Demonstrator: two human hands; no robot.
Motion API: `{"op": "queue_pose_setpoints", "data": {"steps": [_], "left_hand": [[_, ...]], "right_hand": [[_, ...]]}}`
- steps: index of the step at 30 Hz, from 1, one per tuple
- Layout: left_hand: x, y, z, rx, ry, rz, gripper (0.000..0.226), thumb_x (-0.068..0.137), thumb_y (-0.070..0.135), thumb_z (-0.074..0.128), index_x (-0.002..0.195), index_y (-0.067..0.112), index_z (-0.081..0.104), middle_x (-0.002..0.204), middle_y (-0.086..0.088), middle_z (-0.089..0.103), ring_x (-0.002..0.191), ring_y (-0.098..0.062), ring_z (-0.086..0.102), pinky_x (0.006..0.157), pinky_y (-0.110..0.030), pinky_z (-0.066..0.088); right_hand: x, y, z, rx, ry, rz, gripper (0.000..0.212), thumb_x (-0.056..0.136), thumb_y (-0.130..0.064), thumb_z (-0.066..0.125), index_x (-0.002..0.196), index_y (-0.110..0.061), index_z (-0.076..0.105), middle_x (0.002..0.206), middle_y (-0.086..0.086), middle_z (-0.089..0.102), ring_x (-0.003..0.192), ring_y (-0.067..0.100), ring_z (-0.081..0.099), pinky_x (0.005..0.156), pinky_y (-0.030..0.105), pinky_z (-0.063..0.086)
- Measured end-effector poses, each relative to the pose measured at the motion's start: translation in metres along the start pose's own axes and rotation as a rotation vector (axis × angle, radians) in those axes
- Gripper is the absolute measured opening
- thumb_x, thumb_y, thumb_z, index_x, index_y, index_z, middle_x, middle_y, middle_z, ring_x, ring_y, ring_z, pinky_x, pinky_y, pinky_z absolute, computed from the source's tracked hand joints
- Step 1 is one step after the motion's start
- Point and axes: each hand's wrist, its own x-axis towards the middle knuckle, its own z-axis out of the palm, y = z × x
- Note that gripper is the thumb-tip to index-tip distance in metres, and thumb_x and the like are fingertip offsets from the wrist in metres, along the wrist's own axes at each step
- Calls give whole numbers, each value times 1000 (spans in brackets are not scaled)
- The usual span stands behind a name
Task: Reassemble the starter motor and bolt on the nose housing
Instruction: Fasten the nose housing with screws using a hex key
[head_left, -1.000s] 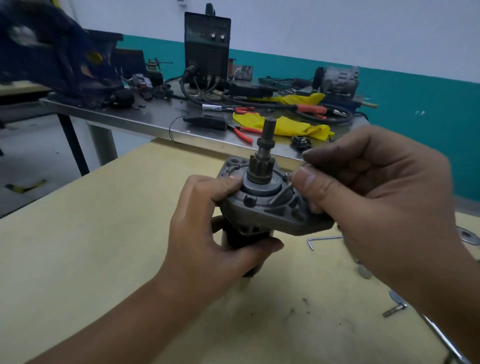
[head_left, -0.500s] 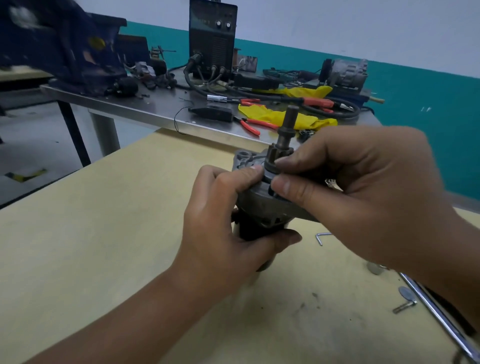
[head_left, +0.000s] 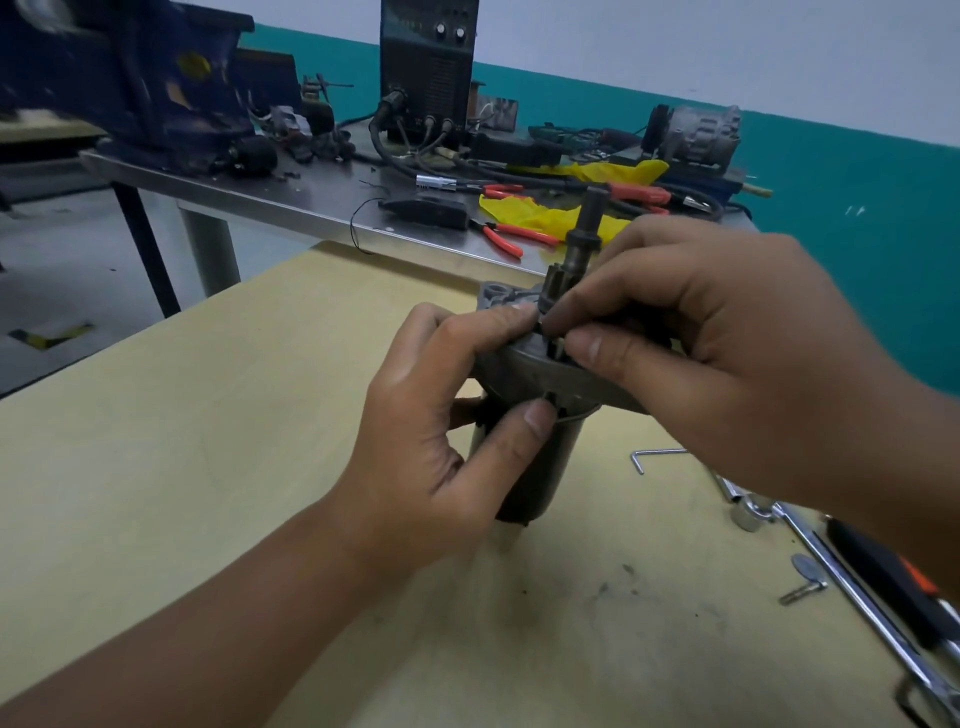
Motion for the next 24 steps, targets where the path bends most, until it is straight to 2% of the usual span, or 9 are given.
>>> {"op": "queue_pose_setpoints", "data": {"steps": [2,6,9,11,13,15,18,19,24], "left_hand": [[1,0,1,22,-8,16,49,89,28,70,135,23,52,113,-14,49,103,-29,63,72,-41,64],[3,2,3,99,4,13,54,87,33,74,135,24,51,112,-13,50,97,-27,62,70,-32,63],[1,1,3,144,14,22,54,86,36,75,134,25,52,115,-14,52,98,-26,64,72,-25,61],[-1,-1,3,139,23,37,51,87,38,75,132,33,53,121,-14,53,103,-27,65,75,-24,60],[-4,-3,4,112,27,54,49,87,39,76,130,43,52,126,-16,54,108,-26,65,79,-24,60],[-6,-6,6,81,23,59,54,87,39,77,132,49,49,128,-20,54,111,-26,66,81,-26,61],[-8,-10,7,9,3,57,55,87,40,79,133,50,50,130,-23,54,113,-31,66,83,-33,62],[-8,-11,7,4,-7,65,55,87,41,79,133,49,50,130,-24,53,115,-32,66,83,-34,62],[-8,-9,12,-42,-74,113,55,89,41,79,135,47,50,133,-26,49,119,-37,63,85,-36,62]], "right_hand": [[4,-1,-3,-8,-40,31,6,93,-34,67,93,-35,74,89,-19,63,85,-1,59,66,13,42],[11,-2,-5,91,-60,157,13,80,-50,65,76,-38,63,68,-17,60,66,-4,58,53,11,44],[1,2,-7,87,-1,126,22,86,-56,66,85,-34,68,72,-15,63,68,1,61,52,18,47],[-14,13,-16,101,118,124,33,90,-55,64,93,-24,73,77,-11,67,70,9,65,59,34,56],[-37,33,-29,80,196,170,24,91,-45,68,94,-22,74,77,-13,68,69,9,64,62,33,54],[-71,59,-39,-27,68,261,9,86,-31,77,90,-23,75,70,-25,64,65,0,59,59,13,42],[-133,86,-40,-252,-429,407,7,86,-29,80,89,-31,74,72,-27,61,76,-9,58,67,10,39],[-152,91,-37,-269,-508,449,9,87,-34,78,95,-34,74,78,-26,62,80,-10,57,70,11,39],[-195,94,-15,-304,-383,506,29,94,-41,68,124,-39,67,102,-24,54,98,-1,53,86,30,51]]}}
